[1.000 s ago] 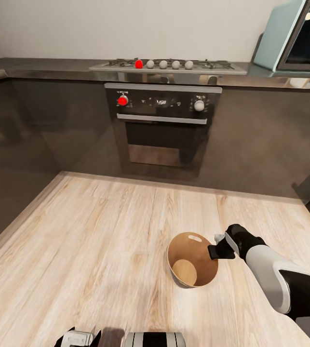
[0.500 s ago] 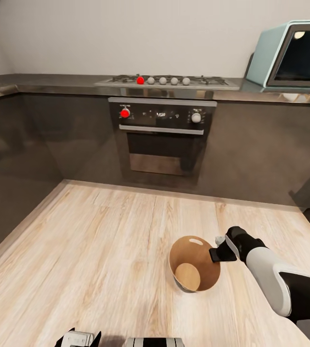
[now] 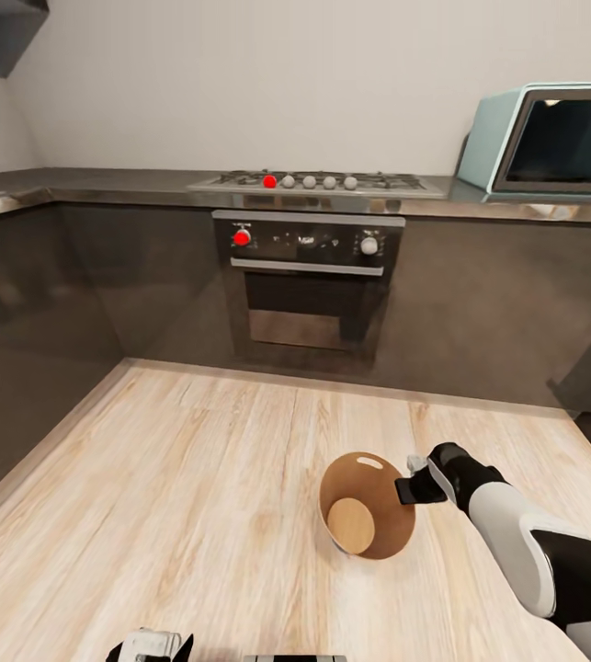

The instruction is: Put the three can of soda from the living room inside the tash can in the kitchen.

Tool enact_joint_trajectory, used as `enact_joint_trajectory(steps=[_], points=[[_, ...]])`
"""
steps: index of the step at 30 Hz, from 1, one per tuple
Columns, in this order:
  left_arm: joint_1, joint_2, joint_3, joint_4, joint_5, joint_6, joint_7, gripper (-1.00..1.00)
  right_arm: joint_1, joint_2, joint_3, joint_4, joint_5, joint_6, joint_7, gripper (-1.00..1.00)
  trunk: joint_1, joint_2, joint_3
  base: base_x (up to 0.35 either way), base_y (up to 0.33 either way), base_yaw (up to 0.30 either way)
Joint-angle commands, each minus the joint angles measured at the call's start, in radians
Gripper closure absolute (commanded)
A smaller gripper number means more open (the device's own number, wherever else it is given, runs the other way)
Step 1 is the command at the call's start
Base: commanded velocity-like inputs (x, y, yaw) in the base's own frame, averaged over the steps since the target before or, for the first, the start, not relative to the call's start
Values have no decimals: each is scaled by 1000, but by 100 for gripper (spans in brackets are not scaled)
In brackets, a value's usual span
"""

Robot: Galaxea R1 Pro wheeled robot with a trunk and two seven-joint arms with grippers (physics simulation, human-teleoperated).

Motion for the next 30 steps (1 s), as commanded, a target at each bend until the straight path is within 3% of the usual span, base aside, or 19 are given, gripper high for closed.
enact_joint_trajectory(steps=[1,9,18,27,30], points=[[-2,0,0,3,0,4,0,-100,3,0,-7,0,-14,1,4,100,0,0,4,0,0,0],[-25,0,0,26,1,60,1,-100,17,-4,-9,-3,-14,-4,6,100,-4,2,35,0,0,0],[-38,1,-1,47,0,68,0,-100,72,-18,-10,-6,-10,-107,18,100,-8,4,70,0,0,0],[-39,2,0,47,2,68,-4,-100,141,-55,-6,-6,-6,-280,71,100,-12,6,105,0,0,0],[-40,8,0,47,2,68,-6,-100,178,-66,-5,-6,-6,-390,97,100,-14,7,116,0,0,0]])
